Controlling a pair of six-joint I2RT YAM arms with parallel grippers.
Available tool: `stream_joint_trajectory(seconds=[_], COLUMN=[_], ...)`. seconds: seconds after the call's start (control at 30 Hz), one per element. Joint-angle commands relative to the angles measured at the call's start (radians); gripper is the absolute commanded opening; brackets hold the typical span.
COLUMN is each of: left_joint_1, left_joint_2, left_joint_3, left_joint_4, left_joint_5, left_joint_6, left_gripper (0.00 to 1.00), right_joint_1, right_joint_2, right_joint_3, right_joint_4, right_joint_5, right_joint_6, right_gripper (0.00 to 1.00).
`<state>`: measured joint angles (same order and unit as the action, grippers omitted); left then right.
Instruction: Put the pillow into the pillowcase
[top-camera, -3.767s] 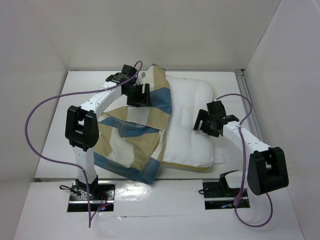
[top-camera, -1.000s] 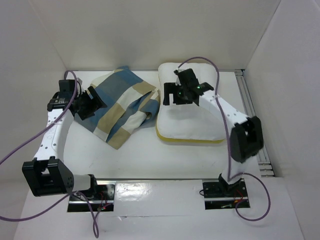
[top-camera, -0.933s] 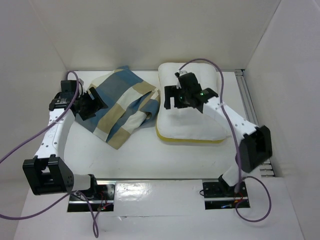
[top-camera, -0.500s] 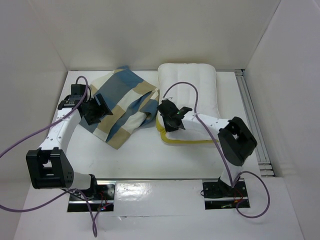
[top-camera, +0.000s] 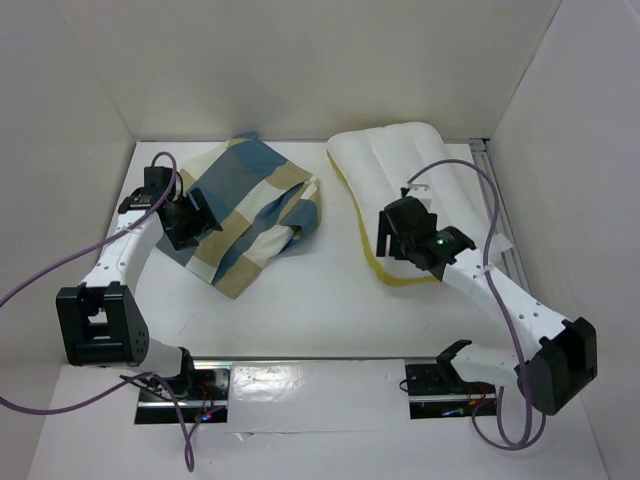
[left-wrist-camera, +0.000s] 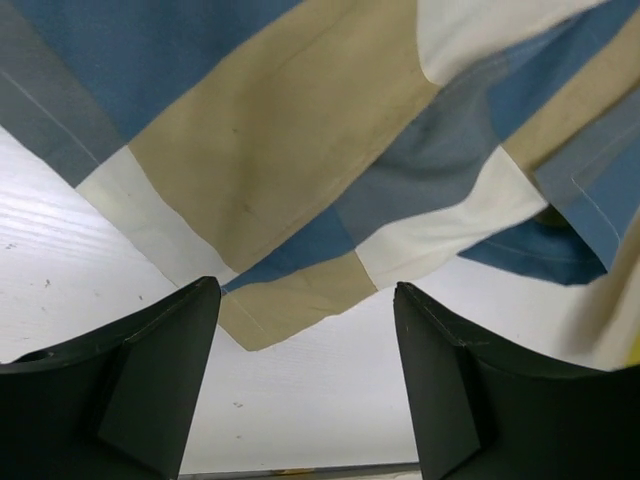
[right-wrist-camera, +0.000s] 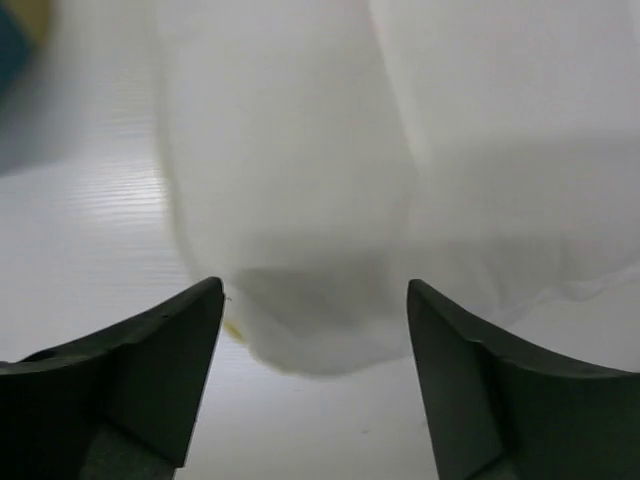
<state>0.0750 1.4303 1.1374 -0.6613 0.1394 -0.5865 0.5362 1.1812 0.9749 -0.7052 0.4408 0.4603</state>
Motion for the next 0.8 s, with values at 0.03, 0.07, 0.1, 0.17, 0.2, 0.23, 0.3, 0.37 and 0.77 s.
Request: stream_joint_trajectory(seconds=[0.03, 0.07, 0.1, 0.17, 0.2, 0.23, 0.3, 0.37, 0.77], left_joint_1=[0.043, 0.043, 0.043, 0.043, 0.034, 0.034, 0.034, 0.008, 0.029], left_joint_2=[0.018, 0.018, 0.018, -0.023, -0.039, -0.056, -0.109, -0.12, -0.044], left_joint_3=[0.024, 0.012, -0.022, -0.071, -0.123, -0.151, -0.214, -0.281, -0.269], left_joint_4=[-0.032, -0.032, -0.032, -0.021, -0.012, -0.012, 0.044, 0.055, 0.078], left_joint_5=[-0.057, -0.035, -0.014, 0.012, 0.023, 0.032, 0.08, 0.08, -0.05], left_joint_6=[-0.05, -0.05, -0.059, -0.07, -0.07, -0.091, -0.101, -0.123, -0.122], left_gripper=[0.82, 0.82, 0.82, 0.84, 0.84, 0.85, 0.85, 0.85, 0.84], right_joint_1=[0.122, 0.148, 0.171, 0.225, 0.234, 0.243, 0.257, 0.257, 0.268], right_joint_2=[0.059, 0.09, 0.162, 0.245, 0.283, 0.354, 0.414, 0.503, 0.738], right_joint_3=[0.07, 0.083, 0.097, 0.16, 0.18, 0.209, 0.219, 0.245, 0.344], right_joint_4=[0.188, 0.238, 0.266, 0.311, 0.332, 0.358, 0.45, 0.495, 0.633], right_joint_5=[-0.188, -0.188, -0.188, -0.212, -0.224, -0.269, -0.309, -0.353, -0.298], right_joint_6=[0.026, 0.04, 0.04, 0.067, 0.067, 0.093, 0.115, 0.162, 0.275], right_gripper=[0.89, 0.89, 0.89, 0.9, 0.9, 0.9, 0.9, 0.9, 0.81])
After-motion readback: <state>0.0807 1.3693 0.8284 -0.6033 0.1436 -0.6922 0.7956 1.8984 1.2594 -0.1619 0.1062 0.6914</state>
